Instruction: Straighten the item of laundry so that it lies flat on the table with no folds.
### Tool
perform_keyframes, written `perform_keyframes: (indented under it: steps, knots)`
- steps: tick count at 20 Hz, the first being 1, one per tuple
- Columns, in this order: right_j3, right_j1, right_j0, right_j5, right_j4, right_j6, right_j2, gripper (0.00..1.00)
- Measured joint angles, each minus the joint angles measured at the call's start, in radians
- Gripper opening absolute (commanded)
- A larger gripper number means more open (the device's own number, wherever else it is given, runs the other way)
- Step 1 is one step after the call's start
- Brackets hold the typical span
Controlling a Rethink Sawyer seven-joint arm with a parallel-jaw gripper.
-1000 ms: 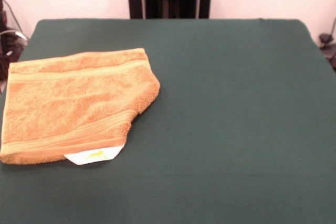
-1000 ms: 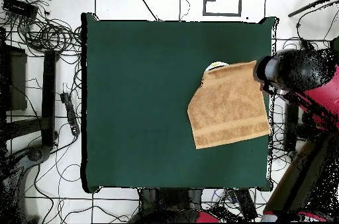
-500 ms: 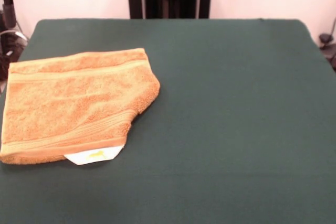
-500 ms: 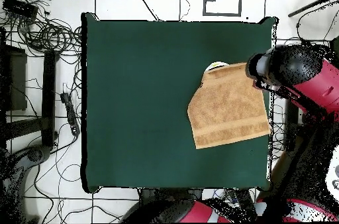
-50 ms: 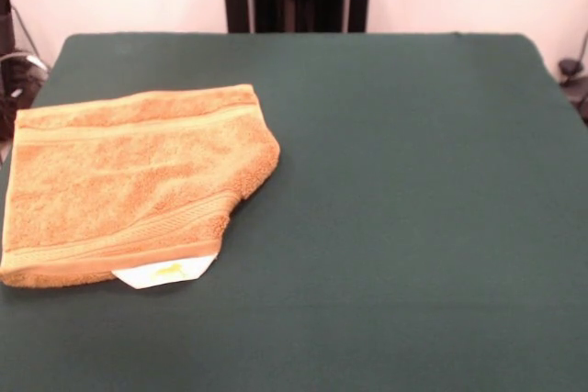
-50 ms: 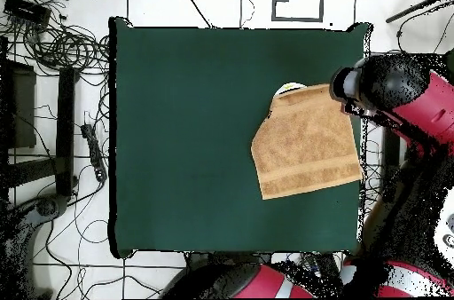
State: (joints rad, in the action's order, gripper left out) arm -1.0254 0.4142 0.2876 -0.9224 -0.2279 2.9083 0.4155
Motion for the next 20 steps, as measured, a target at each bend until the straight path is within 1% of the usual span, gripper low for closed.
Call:
perform_keyframes:
  steps: [5,20]
  knots:
    - [0.014,0.000,0.000,0.000,0.000,0.000,-0.010,1.00]
    - [0.015,0.000,-0.005,0.000,-0.007,0.000,-0.046,1.00]
